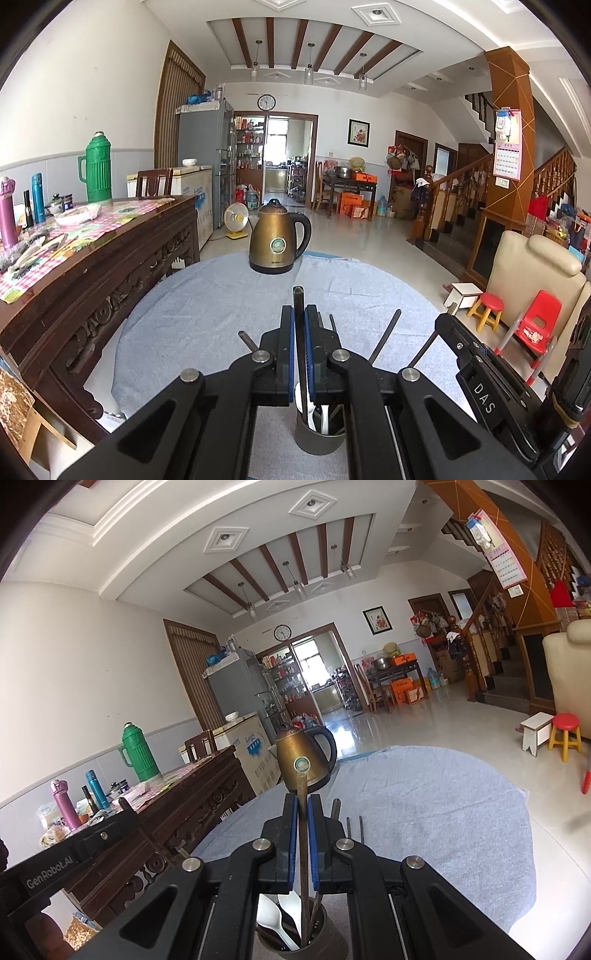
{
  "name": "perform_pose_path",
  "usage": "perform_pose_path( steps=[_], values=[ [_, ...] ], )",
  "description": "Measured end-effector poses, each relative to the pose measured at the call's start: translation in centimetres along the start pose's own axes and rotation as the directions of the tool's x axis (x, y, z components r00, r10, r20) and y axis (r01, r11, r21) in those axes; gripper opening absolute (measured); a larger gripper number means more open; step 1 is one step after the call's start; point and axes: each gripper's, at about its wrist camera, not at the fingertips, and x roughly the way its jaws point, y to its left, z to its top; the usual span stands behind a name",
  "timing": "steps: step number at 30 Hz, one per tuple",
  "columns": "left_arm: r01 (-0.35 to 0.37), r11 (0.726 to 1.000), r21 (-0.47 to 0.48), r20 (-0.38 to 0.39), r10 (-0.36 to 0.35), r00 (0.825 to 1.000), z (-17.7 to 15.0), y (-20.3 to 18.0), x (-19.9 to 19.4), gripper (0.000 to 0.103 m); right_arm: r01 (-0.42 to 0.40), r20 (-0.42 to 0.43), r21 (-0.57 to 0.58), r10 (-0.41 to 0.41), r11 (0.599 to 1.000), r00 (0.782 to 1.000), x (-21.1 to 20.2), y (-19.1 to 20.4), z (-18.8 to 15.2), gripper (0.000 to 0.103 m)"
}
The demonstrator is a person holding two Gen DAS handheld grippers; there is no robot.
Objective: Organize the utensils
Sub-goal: 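Lower the chopsticks into the black holder with both tools, then open both tools and move them back to the remaining chopsticks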
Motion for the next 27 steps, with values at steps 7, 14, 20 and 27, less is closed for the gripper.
perform_pose_path(
  steps=[7, 14, 20, 27],
  values=[
    [0.014, 1.0, -0.025, -0.034, -0.015, 0.999, -0.3, 0.4, 0.6, 0.005, -0.009, -0.032, 0.002, 0.009, 1.0, 0.999, 0.7, 0.1, -0.4, 0.007],
    [0.063, 0.997, -0.039, -0.066, -0.065, 0.996, -0.4, 0.3, 0.9, 0.005, -0.051, -0.072, 0.019, 0.052, 0.999, 0.996, 1.2, 0.0, -0.7, 0.008],
    [0.059, 0.998, -0.01, -0.065, -0.059, 0.996, -0.3, -0.1, 0.6, 0.037, -0.033, -0.029, 0.098, 0.036, 0.995, 0.999, 0.6, -1.5, -0.3, 0.067],
    [-0.016, 1.0, 0.013, -0.043, 0.016, 0.999, -0.2, -0.2, -0.2, 0.068, 0.073, 0.006, 0.176, -0.075, 0.982, 0.997, 0.1, -4.9, 0.3, 0.067]
  ],
)
